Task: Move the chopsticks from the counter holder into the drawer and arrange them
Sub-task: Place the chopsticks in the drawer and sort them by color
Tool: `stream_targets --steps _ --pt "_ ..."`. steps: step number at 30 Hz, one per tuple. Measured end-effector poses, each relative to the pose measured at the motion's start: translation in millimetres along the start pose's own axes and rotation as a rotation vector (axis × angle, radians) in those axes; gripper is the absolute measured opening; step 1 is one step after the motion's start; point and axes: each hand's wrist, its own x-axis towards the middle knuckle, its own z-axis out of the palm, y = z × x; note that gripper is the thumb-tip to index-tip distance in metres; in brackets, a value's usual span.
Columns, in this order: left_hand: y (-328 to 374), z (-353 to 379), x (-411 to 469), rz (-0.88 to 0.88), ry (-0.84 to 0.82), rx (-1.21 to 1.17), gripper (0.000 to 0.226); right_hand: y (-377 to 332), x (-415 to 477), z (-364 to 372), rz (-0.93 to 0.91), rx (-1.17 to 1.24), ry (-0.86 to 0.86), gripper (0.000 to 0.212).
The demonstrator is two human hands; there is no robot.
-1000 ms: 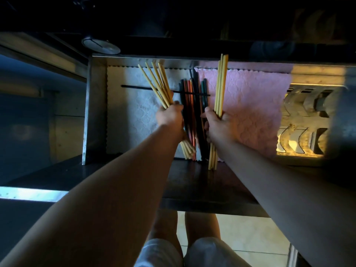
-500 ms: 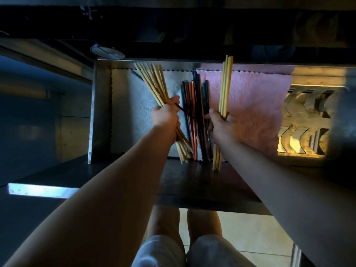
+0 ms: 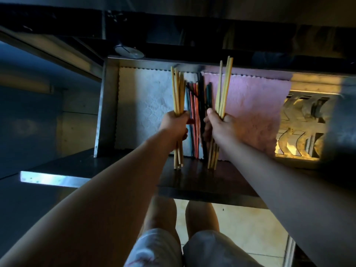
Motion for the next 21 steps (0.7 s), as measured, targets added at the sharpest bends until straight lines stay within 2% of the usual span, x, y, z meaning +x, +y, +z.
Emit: stream_targets --steps 3,6,10,12,15,18,21 --pt "-3 -35 3 -0.027 -0.010 -0.051 0.024 -9 -8 18 0.034 0.022 -0.143 0.026" --pt "3 -72 3 -0.076 -0.055 -0.084 0.023 -21 -15 39 0.102 0.012 -0.300 0.015" --pt "10 -115 9 -0.129 -0.123 -0.078 0.019 -31 -17 72 0.138 -0.054 -0.378 0.015" --pt "10 -128 18 -0.126 -0.122 -0.077 0.019 -31 -17 91 0.132 -0.124 -0.360 0.021" --pt "3 -135 39 -0.079 -0.020 -0.020 0.023 -25 -15 119 0.115 -0.164 -0.269 0.031" --pt "-6 -139 56 -0.020 0.086 0.147 0.036 -17 -13 140 0.098 -0.188 -0.170 0.028" --pt "-9 -146 58 0.022 0.068 0.284 0.050 -14 -13 152 0.051 -0.363 -0.032 0.028"
